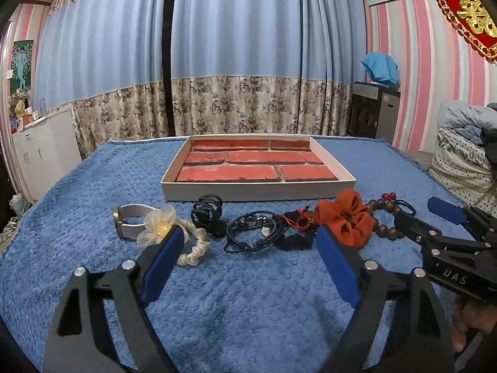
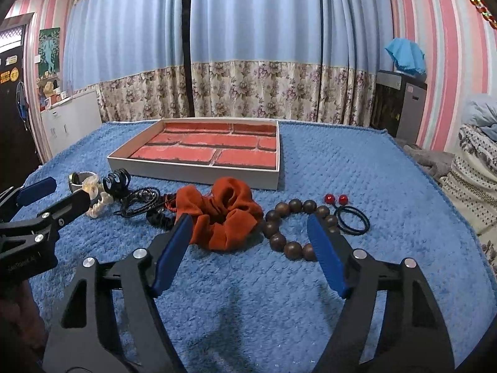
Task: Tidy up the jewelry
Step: 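Grasp the black braided bracelet with the left tool while the right tool grasps the rust-orange scrunchie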
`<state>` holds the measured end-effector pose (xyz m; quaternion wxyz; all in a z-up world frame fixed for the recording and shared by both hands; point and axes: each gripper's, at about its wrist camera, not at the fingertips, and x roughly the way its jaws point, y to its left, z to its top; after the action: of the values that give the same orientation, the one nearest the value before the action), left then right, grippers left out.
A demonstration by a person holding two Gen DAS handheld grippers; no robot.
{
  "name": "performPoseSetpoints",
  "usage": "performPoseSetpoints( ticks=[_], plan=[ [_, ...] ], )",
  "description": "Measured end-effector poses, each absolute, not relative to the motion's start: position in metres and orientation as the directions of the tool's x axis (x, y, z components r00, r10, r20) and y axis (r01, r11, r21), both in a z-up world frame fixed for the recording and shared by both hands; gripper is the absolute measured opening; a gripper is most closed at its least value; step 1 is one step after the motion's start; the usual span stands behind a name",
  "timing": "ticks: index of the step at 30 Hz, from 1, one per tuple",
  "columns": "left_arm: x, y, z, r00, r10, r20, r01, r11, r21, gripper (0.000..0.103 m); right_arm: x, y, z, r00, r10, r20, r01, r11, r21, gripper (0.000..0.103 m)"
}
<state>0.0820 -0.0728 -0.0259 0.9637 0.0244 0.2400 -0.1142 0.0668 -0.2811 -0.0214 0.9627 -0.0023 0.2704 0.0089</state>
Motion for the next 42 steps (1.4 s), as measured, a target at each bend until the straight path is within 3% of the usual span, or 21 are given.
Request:
performPoseSetpoints(
  ticks=[5, 14, 20, 25, 36, 42],
  plan=[
    [0.09, -0.079, -0.033, 0.846, -0.216, -0.487, 0.247, 0.969, -0.001, 0.081, 0.076, -0.28, -0.029, 0.838, 0.012, -0.546, -0.022, 1.0, -0.011, 0.063],
    [0.108, -0.092, -0.052, 0.803, -0.217, -0.555, 0.292, 0.955, 0.049, 0.059, 0.092, -0.287, -0.036, 0.815, 0.023, -0.579, -0.031, 0.999, -0.005, 0.062],
    [0.123, -0.092, -0.062, 0.775, -0.183, -0.605, 0.283, 0.956, 0.074, 0.058, 0.102, -0.285, -0.042, 0.796, 0.036, -0.604, -0.044, 0.999, 0.002, 0.062],
    [0.141, -0.087, -0.068, 0.72, -0.216, -0.66, 0.285, 0.959, -0.002, 0.058, 0.113, -0.285, -0.048, 0.777, 0.047, -0.627, -0.057, 0.998, 0.004, 0.062],
    [0.166, -0.094, -0.074, 0.678, -0.25, -0.691, 0.347, 0.938, 0.002, 0.058, 0.142, -0.289, -0.057, 0.725, 0.082, -0.683, -0.066, 0.997, 0.049, 0.059],
    [0.181, -0.093, -0.079, 0.657, -0.238, -0.715, 0.336, 0.942, -0.005, 0.045, 0.156, -0.292, -0.062, 0.704, 0.087, -0.705, -0.063, 0.996, 0.059, 0.052]
  ],
)
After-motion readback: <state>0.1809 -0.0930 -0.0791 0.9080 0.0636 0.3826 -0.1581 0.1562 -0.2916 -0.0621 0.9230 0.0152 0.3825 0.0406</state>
